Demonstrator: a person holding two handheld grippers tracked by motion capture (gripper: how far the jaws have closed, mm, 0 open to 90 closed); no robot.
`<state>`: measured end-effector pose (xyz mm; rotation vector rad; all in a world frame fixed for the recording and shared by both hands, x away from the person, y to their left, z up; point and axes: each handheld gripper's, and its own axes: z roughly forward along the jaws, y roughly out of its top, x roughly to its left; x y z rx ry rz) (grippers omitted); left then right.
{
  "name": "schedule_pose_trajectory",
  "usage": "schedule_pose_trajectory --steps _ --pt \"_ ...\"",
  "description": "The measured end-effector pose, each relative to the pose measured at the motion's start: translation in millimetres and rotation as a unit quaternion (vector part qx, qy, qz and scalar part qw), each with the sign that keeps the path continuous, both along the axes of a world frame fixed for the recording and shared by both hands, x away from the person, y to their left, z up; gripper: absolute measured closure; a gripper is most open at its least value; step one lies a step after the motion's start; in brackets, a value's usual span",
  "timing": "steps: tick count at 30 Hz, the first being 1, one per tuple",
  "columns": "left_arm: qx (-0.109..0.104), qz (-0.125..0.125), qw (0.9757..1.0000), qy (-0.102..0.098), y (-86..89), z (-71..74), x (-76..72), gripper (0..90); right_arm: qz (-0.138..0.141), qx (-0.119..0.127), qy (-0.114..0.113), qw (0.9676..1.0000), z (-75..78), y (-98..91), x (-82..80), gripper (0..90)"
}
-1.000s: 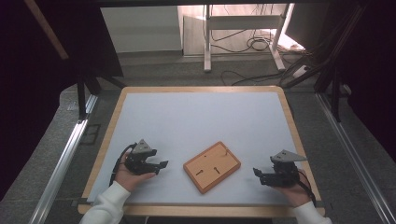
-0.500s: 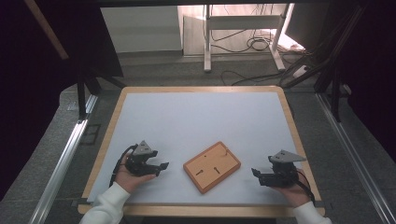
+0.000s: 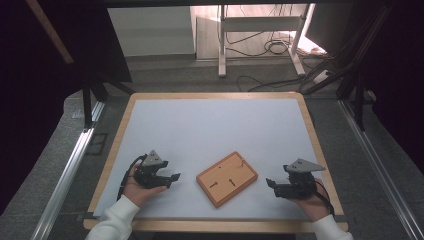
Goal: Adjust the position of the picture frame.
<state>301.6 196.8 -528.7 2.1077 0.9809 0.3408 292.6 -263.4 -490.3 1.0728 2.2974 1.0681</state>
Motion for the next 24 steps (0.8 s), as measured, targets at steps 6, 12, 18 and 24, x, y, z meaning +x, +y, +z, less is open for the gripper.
schedule_pose_trajectory --steps 6,12,18,24 --pt "0.001 -0.007 1.0 -0.001 -0.1 -0.3 -1.3 29.7 0.011 -0.005 0.002 0.9999 5.1 23.1 6.0 21.3" --pt "-0.001 -0.008 1.0 0.002 0.9 -1.1 -0.4 29.5 0.02 -0.007 0.005 0.9998 6.3 36.7 13.7 23.3" --pt "0.001 -0.008 1.0 0.004 -0.1 -1.7 -0.4 29.5 0.036 -0.013 0.009 0.9992 3.7 54.7 24.9 26.3" --pt "-0.001 0.001 1.0 -0.002 -0.1 -2.1 -0.3 29.5 0.049 -0.02 0.003 0.9986 1.9 68.5 30.8 31.8"
